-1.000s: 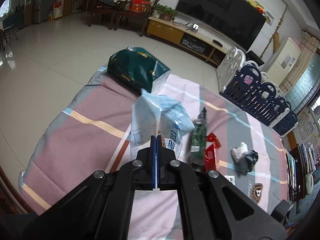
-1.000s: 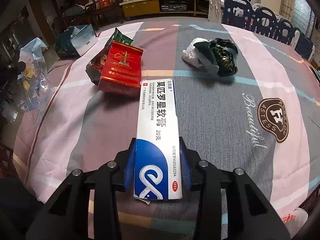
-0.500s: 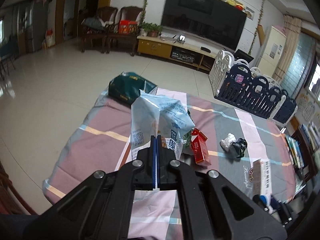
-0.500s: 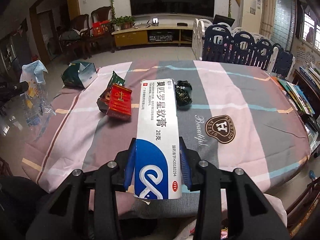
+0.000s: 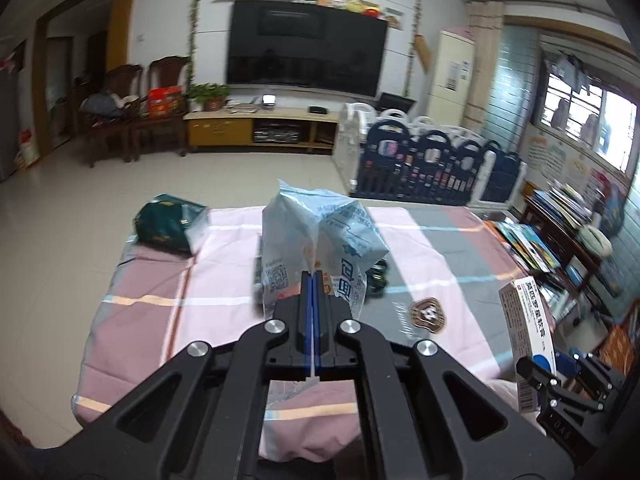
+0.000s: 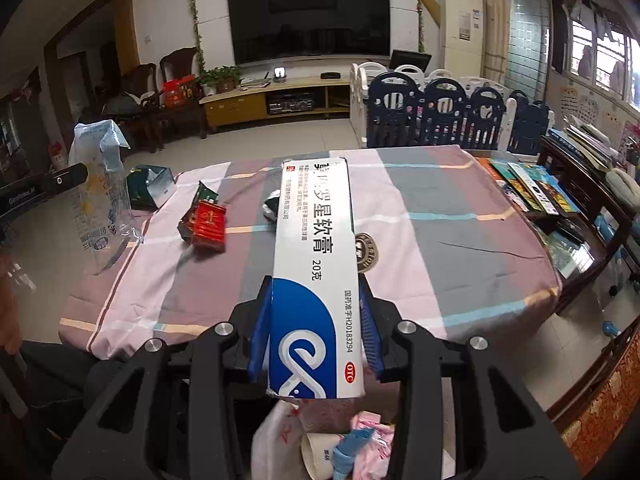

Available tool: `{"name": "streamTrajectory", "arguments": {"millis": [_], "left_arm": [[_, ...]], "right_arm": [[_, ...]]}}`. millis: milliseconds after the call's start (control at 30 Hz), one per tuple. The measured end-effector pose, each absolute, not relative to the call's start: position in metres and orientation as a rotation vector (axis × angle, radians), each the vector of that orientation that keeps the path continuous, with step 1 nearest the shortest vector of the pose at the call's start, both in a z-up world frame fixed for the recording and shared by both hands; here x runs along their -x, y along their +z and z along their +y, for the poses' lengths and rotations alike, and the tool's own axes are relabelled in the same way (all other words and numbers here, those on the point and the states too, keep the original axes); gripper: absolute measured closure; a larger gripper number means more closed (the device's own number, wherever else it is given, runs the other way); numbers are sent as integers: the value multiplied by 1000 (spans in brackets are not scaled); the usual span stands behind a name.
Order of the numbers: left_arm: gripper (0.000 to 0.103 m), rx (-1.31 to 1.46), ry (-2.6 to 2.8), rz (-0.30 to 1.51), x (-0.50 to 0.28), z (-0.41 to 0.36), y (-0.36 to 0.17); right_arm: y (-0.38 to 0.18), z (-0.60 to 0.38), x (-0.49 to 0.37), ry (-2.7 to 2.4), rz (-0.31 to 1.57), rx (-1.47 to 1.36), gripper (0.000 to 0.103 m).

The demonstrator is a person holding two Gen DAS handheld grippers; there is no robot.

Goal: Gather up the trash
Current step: 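Carry the medicine box and clear wrapper to the wastebasket and release both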

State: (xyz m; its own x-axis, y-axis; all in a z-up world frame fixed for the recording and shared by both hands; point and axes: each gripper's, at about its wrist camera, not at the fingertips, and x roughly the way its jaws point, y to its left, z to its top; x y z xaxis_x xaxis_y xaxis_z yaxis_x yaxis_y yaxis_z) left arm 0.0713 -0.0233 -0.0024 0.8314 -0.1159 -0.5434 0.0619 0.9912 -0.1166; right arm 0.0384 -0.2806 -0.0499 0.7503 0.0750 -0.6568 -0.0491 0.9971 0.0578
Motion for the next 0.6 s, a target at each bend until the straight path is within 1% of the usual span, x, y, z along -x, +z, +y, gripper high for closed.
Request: {"name": "streamTrajectory", "arguments": {"millis": [100, 233, 433, 567, 600], "left_arm": [[102, 110, -238, 612, -65, -51, -4], [102, 233, -549, 740, -65, -86, -24], [102, 198, -757, 902, -56, -145, -65], [101, 97, -846, 998, -45, -181, -94], [90, 64, -862, 1025, -42, -189, -101]], "right_arm": [[-47, -307, -17, 3, 726, -30, 63], [-52, -340, 7, -69, 752, -42, 63], [-69, -374, 27, -144, 803, -87, 63], [-77, -380, 29, -154, 815, -106, 63], [-78, -380, 29, -153, 817, -109, 63]]}}
